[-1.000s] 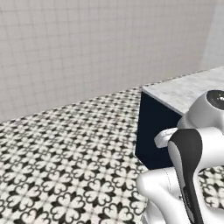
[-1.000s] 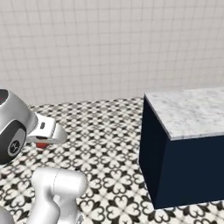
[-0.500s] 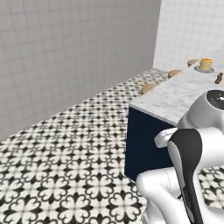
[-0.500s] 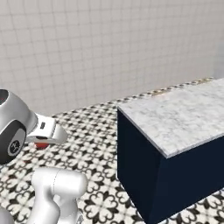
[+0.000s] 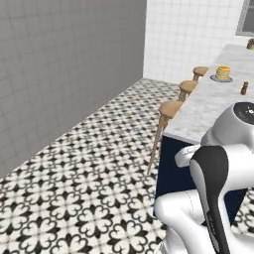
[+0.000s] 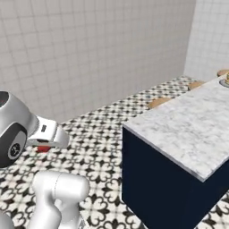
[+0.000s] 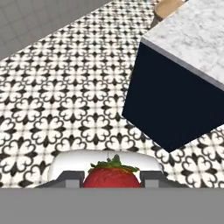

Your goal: Take the strawberry from the fridge and place it on top of the pancake, located on the dining counter.

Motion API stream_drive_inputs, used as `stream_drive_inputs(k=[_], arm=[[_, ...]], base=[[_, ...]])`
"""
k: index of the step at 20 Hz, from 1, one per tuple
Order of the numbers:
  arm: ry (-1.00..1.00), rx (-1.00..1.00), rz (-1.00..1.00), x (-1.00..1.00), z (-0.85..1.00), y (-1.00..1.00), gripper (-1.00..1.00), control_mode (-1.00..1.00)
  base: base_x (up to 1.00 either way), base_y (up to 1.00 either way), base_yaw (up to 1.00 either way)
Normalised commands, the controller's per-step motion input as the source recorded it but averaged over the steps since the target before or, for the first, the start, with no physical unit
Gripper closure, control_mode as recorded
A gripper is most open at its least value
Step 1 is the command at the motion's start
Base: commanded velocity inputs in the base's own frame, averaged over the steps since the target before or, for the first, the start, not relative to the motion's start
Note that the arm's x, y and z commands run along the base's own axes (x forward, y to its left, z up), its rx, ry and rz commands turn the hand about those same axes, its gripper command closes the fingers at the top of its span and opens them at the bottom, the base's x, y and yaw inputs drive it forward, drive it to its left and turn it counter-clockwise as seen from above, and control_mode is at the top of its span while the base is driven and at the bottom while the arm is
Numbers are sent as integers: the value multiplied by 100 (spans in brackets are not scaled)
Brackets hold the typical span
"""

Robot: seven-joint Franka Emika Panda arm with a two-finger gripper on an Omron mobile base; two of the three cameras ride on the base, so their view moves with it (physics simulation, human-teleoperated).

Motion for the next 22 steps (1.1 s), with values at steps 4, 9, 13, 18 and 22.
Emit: stream_drive_inputs(k=[4, 9, 13, 18, 22], arm=[[0, 0, 0, 0, 0, 0, 100, 100], [0, 0, 0, 0, 0, 0, 100, 100], [0, 0, 0, 0, 0, 0, 100, 100], [0, 0, 0, 0, 0, 0, 100, 100], [0, 0, 0, 0, 0, 0, 100, 100]], base=[[21, 100, -32], [25, 98, -32], [29, 98, -32], [43, 93, -34], [68, 81, -51]])
